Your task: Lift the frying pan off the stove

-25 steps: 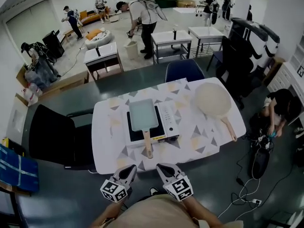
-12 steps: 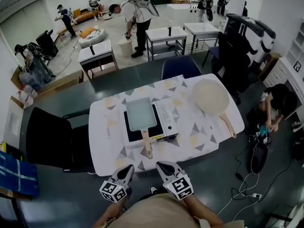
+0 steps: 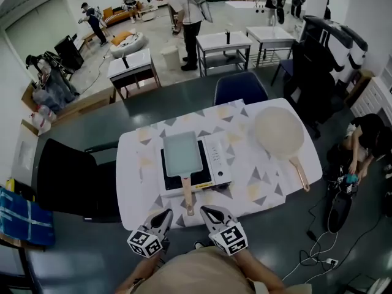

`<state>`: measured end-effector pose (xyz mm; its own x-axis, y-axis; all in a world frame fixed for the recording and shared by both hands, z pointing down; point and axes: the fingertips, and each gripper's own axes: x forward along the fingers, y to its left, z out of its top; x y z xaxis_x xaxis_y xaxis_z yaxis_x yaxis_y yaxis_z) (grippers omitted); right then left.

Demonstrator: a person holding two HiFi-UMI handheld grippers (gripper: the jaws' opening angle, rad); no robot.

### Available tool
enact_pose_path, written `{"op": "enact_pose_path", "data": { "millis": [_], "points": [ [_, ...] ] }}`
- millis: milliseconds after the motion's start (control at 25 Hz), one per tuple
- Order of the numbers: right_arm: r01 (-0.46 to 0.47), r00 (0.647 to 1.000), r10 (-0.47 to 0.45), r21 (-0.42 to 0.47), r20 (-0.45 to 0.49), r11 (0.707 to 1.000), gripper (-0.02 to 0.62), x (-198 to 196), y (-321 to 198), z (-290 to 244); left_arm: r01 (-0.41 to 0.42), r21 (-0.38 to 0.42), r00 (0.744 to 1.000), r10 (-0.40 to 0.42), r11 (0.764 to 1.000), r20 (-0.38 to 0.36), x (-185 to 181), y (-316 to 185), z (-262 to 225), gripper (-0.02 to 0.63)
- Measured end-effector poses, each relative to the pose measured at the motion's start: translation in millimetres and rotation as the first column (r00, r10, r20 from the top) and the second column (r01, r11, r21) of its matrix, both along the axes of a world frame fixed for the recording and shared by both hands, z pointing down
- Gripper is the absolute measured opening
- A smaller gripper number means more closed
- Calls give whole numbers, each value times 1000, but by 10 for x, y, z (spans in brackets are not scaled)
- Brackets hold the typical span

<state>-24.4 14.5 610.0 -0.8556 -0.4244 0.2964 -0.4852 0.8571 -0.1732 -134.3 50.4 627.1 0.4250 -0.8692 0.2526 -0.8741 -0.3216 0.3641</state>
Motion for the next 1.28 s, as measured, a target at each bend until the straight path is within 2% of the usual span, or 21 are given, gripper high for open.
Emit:
{"op": "enact_pose_path", "data": {
  "millis": [200, 320, 600, 720, 1000, 1280],
  "points": [
    [48, 998, -48, 23, 31, 999, 3, -64, -390, -71, 49, -38, 998, -48, 998, 29, -66, -214, 39, -3],
    [77, 996, -77, 7, 39, 997, 3, -91, -541, -34, 91, -59, 995, -88, 994, 43, -97, -356, 68, -3],
    [170, 984, -170, 4, 44, 985, 3, -121, -772, 49, 124, -111, 992, -124, 986, 12, -69, -538, 222, -3],
    [198, 979, -198, 7, 44, 980, 3, -116, -848, 45, 135, -107, 991, -135, 985, 4, -50, -581, 223, -3],
    [243, 969, -243, 8, 37, 970, 3, -113, -952, 83, 125, -93, 991, -129, 988, -42, -29, -704, 223, -3],
    [230, 973, -230, 3, 27, 973, 3, -130, -988, 86, 44, -86, 997, -50, 995, -67, 4, -809, 184, -2]
  ]
}}
